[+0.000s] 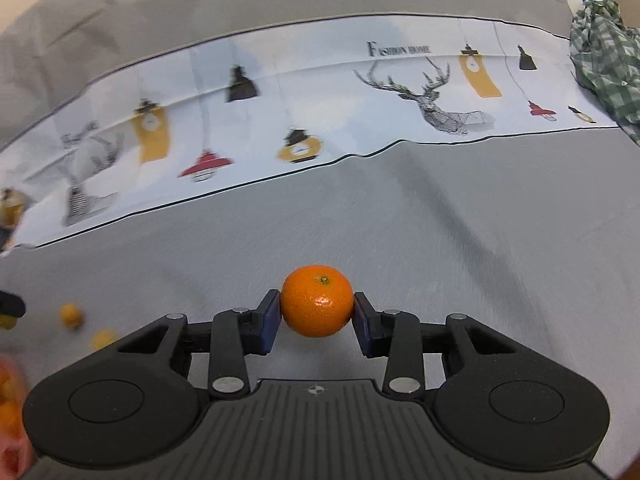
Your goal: Organize fruits
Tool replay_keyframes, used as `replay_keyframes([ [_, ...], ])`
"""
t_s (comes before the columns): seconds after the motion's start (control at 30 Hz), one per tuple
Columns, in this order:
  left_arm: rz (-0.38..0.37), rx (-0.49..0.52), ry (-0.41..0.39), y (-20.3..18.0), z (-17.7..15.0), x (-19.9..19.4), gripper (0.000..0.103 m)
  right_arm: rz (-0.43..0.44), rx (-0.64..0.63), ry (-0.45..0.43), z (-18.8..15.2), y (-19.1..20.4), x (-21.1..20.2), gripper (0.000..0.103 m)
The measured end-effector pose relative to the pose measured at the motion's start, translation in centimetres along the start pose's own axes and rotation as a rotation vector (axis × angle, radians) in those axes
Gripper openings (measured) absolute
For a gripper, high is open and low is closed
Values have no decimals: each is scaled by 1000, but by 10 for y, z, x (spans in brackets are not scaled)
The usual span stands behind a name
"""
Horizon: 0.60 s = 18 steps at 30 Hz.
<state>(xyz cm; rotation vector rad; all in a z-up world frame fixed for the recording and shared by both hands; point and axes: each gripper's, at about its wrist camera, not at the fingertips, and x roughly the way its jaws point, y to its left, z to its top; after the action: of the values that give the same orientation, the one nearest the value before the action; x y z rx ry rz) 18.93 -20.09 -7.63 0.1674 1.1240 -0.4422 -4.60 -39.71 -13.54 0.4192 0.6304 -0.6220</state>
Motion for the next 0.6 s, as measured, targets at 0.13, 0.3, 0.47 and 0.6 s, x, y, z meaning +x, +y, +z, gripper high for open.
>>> replay_keyframes([
  [0.13, 9, -20, -5, 24, -27, -41, 28, 83, -53, 10, -18, 25, -49, 40],
  [0.3, 34, -66, -18, 60, -64, -92, 28, 185, -114, 17, -35, 60, -102, 40],
  [0.47, 60, -105, -6, 96, -108, -129, 28, 305, -176, 43, -55, 99, -148, 40],
  [0.6, 78, -127, 15, 122, -145, -148, 28, 360, -247, 43, -72, 126, -178, 40],
])
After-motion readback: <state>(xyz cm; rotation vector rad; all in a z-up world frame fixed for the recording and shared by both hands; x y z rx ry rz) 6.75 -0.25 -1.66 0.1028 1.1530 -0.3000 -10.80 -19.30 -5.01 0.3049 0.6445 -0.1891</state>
